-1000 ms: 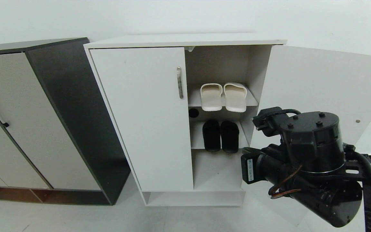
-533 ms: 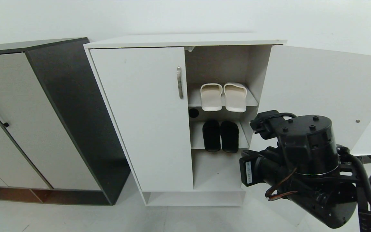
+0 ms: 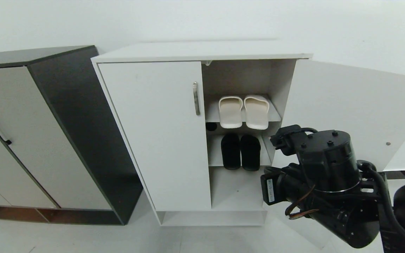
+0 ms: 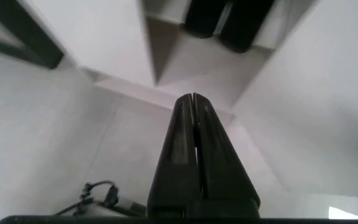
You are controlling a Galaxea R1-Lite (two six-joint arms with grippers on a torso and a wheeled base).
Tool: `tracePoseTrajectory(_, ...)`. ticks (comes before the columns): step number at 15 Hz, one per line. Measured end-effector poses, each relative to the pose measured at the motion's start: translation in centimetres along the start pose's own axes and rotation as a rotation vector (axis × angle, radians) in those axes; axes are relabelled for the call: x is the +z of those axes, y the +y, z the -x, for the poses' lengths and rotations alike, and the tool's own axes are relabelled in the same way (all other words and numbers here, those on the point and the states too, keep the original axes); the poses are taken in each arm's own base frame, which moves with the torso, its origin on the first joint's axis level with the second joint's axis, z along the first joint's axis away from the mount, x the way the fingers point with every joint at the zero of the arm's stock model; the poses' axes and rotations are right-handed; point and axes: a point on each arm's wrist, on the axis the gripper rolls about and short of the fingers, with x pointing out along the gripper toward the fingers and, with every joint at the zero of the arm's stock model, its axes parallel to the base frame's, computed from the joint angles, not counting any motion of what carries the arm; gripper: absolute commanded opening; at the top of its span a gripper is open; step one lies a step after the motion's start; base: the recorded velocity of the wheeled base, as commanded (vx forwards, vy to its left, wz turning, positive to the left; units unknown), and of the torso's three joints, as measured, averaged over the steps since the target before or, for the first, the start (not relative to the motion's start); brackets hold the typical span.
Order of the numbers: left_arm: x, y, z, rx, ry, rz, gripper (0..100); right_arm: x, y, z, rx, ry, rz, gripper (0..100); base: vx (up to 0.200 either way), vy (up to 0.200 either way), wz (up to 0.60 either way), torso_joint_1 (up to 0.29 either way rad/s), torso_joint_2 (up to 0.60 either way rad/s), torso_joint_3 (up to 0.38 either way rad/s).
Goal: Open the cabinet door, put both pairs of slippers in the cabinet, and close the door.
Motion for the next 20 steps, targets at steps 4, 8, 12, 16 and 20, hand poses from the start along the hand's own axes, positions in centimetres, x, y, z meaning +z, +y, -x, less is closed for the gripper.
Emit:
tracePoseTrajectory(4,0.0,0.0,0.0,0.001,0.001,0.000,0,0.3,0.0,-0.1,-0.009,-0.008,-0.009,0,0.000,0.000,0.00,0.118,-0.48,-0.342)
tracePoseTrajectory(8,0.0,0.0,0.0,0.001,0.001,0.000,0,0.8,-0.1,-0.8,-0.088,-0.032,-0.024,0,0.000,0.000,0.00,0.141,-0.47,-0.328)
tracePoseTrajectory(12,0.0,0.0,0.0,0.001,0.002,0.000,0,0.7,0.0,-1.2,-0.097,-0.027,-0.021,0,0.000,0.000,0.00,0.171,-0.48,-0.314)
tracePoseTrajectory(16,0.0,0.0,0.0,0.001,0.002,0.001,0,0.5,0.0,-1.3,-0.100,-0.020,-0.015,0,0.000,0.000,0.00,0.196,-0.51,-0.306)
tracePoseTrajectory(20,0.0,0.0,0.0,0.001,0.002,0.000,0,0.4,0.1,-1.4,-0.099,-0.018,-0.013,0,0.000,0.000,0.00,0.217,-0.53,-0.311)
